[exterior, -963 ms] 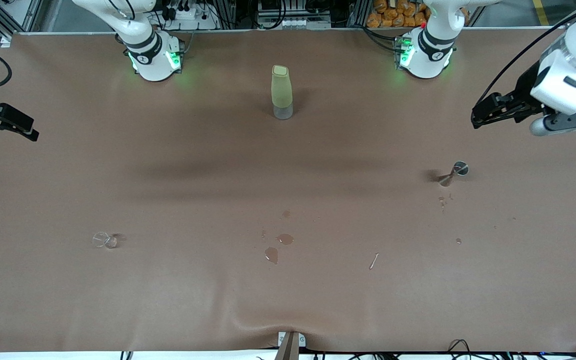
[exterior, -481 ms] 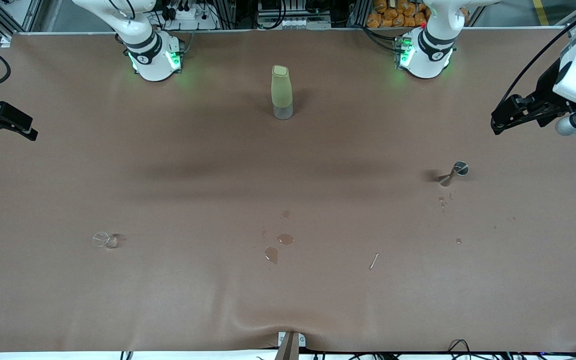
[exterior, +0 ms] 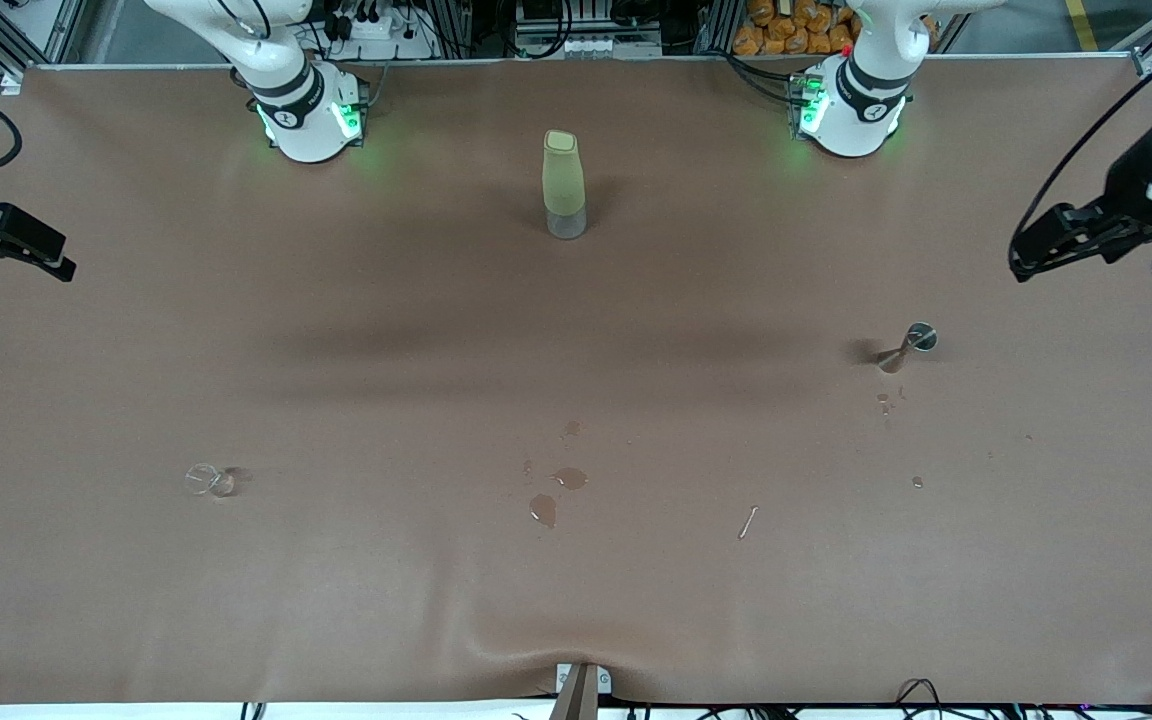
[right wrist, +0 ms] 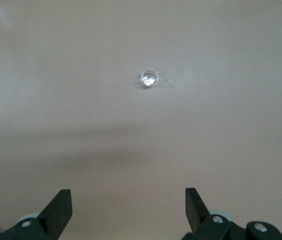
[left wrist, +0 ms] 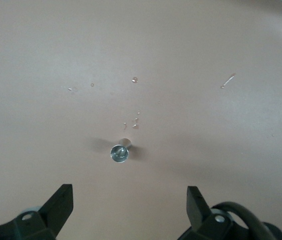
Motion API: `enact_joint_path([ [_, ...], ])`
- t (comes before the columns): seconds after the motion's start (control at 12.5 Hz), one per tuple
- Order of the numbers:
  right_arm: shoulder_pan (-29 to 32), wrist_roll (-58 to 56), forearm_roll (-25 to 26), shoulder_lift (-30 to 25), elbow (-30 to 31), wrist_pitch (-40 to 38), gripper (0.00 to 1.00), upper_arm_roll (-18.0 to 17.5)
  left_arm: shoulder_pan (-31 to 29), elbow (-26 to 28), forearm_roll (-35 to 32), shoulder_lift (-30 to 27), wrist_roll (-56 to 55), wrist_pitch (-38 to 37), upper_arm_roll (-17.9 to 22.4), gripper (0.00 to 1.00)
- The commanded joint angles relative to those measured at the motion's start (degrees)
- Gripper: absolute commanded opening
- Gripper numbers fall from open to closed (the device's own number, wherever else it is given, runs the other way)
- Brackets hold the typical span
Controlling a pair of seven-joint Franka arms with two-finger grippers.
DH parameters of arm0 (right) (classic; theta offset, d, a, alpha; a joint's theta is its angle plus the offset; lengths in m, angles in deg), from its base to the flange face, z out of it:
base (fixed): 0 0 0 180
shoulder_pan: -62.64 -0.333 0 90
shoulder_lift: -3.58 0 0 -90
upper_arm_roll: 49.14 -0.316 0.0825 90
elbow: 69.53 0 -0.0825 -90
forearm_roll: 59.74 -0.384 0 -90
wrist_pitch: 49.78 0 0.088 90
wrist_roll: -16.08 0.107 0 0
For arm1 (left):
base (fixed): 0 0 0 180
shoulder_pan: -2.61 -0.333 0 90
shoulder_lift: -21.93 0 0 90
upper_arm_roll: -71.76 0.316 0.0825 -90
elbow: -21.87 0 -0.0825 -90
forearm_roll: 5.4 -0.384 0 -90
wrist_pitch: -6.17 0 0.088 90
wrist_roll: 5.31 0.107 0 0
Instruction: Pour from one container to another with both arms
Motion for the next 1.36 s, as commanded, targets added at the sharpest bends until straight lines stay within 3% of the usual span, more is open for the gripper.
enact_joint_path([
  [0.0, 0.10, 0.32, -0.08, -0.32, -0.24, 0.02, 1.00, -0.33, 1.39, -0.82, -0.93, 0.83, -0.22, 0.59, 1.03, 1.00],
  [1.28, 1.77, 2.60, -0.60, -0.23, -0.41, -1.12, 1.00, -0.15, 1.04, -1.08, -1.46, 0.22, 5.75, -3.36, 0.51, 1.00],
])
